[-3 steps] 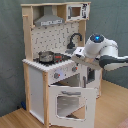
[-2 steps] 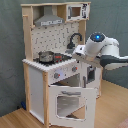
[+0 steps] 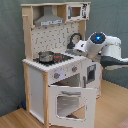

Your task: Play with the kitchen

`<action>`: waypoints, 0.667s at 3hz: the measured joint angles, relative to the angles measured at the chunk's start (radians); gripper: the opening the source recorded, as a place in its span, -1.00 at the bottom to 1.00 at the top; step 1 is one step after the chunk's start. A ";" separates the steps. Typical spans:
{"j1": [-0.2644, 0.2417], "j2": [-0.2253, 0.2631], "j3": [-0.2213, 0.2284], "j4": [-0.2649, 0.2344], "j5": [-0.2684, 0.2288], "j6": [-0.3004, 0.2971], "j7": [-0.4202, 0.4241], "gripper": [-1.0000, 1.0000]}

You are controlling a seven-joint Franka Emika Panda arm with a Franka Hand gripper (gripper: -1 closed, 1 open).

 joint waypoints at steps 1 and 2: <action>-0.016 -0.031 0.001 0.040 -0.072 -0.044 0.010 1.00; -0.022 -0.069 0.010 0.082 -0.142 -0.090 0.021 1.00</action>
